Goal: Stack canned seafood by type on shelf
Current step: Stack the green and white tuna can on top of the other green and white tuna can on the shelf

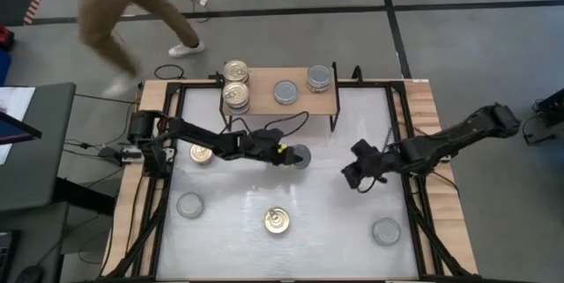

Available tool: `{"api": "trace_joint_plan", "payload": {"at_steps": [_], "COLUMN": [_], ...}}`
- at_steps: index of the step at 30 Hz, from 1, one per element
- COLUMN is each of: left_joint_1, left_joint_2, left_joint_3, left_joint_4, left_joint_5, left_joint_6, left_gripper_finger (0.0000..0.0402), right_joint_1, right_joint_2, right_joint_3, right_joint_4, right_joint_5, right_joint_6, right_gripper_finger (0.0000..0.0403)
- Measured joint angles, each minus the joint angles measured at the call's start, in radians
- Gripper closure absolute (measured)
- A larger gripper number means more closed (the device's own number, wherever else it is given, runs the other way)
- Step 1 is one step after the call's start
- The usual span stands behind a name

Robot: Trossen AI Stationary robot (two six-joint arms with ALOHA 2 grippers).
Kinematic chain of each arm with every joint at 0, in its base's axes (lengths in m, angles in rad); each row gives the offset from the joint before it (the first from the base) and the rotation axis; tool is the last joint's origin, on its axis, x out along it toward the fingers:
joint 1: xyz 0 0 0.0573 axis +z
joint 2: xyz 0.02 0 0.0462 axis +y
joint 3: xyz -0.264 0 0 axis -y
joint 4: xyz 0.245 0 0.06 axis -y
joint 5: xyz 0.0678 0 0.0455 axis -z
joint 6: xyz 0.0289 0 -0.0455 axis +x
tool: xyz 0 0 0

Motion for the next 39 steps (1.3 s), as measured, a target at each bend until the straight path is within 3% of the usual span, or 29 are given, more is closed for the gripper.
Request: {"api": "trace_joint_plan", "payload": {"at_steps": [5, 10, 16, 20, 23, 28, 31, 36, 39], "left_joint_1": [0.012, -0.013, -0.058, -0.059, -0.034, 0.086, 0.191, 0.374, 0.453], "left_joint_2": [0.0, 0.0, 0.0, 0.0, 0.0, 0.0, 0.0, -0.003, 0.019], "left_joint_3": [0.047, 0.132, 0.278, 0.416, 0.534, 0.754, 0.855, 0.897, 0.897], "left_joint_4": [-0.038, -0.113, -0.229, -0.365, -0.492, -0.766, -0.863, -0.962, -0.995], "left_joint_5": [-0.004, -0.127, -0.317, -0.411, -0.426, -0.319, -0.173, 0.089, 0.185], "left_joint_6": [0.022, 0.034, 0.03, 0.043, 0.082, 0.185, 0.249, 0.314, 0.333], "left_gripper_finger": [0.0284, 0.0284, 0.0284, 0.0284, 0.0284, 0.0284, 0.0284, 0.0284, 0.0284], "right_joint_1": [-0.115, -0.272, -0.43, -0.496, -0.52, -0.52, -0.519, -0.52, -0.521], "right_joint_2": [-0.154, -0.242, -0.268, -0.265, -0.264, -0.264, -0.264, -0.264, -0.264], "right_joint_3": [-0.152, -0.236, -0.258, -0.258, -0.258, -0.258, -0.258, -0.258, -0.258], "right_joint_4": [0.204, 0.225, 0.224, 0.224, 0.224, 0.225, 0.233, 0.269, 0.313], "right_joint_5": [-0.067, -0.275, -0.544, -0.634, -0.676, -0.684, -0.684, -0.683, -0.682], "right_joint_6": [-0.129, -0.277, -0.5, -0.598, -0.632, -0.634, -0.634, -0.619, -0.595], "right_gripper_finger": [0.0283, 0.0284, 0.0284, 0.0284, 0.0284, 0.0284, 0.0284, 0.0284, 0.0284]}}
